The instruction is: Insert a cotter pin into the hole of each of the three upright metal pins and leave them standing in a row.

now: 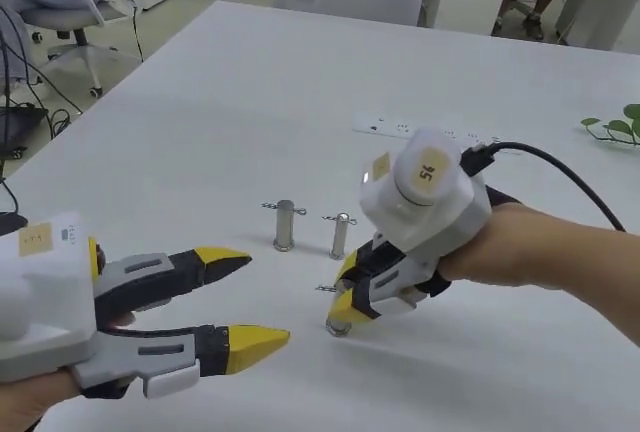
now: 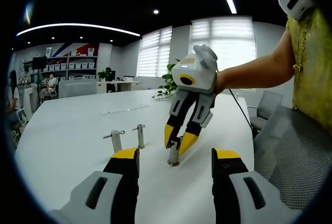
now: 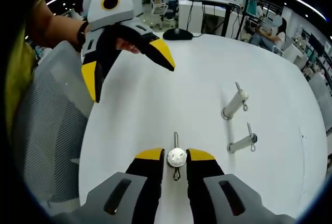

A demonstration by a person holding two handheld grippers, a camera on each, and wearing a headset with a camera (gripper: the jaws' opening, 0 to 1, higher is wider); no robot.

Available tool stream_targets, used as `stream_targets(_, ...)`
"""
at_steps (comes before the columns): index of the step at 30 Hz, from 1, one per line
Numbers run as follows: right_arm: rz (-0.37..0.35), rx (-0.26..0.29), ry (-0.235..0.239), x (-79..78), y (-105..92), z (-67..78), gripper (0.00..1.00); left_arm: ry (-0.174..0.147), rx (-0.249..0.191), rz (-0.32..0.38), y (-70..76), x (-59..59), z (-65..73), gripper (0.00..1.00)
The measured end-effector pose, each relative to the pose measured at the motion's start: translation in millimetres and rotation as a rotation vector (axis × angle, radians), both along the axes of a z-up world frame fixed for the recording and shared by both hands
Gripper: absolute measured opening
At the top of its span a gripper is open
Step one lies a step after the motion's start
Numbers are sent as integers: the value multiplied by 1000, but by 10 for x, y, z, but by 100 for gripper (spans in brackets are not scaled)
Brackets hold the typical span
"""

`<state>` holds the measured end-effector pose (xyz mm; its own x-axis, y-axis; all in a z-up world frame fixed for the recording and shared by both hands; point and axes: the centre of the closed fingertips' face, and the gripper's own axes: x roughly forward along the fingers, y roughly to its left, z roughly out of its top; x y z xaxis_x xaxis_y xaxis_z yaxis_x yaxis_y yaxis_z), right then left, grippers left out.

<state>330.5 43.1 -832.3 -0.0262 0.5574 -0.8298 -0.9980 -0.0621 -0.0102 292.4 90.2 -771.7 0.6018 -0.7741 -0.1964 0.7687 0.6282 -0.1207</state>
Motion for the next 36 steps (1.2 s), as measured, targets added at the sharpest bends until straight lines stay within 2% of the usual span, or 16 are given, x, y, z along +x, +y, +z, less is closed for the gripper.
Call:
stream_targets(3, 1, 0, 0, 6, 1, 0, 18, 50, 3, 32, 43, 20, -62, 67)
stream_targets(5, 2, 0, -1, 12, -1, 2, 18, 38, 9, 30, 47, 11, -68, 67)
stream_targets(9, 5, -2, -4, 24, -8, 5, 16, 45, 17, 51, 71, 29, -83, 73)
stream_targets(13, 10, -2, -5, 29, -8, 1, 16, 77, 23, 87, 121, 64, -115, 83)
stream_targets(18, 16, -3, -9, 38, -13, 1, 15, 89, 23, 121, 176, 96, -130, 92)
stream_targets(36, -7, -27, -2, 81, -94, 10, 12, 99, 38, 101, 156, 82, -158, 87)
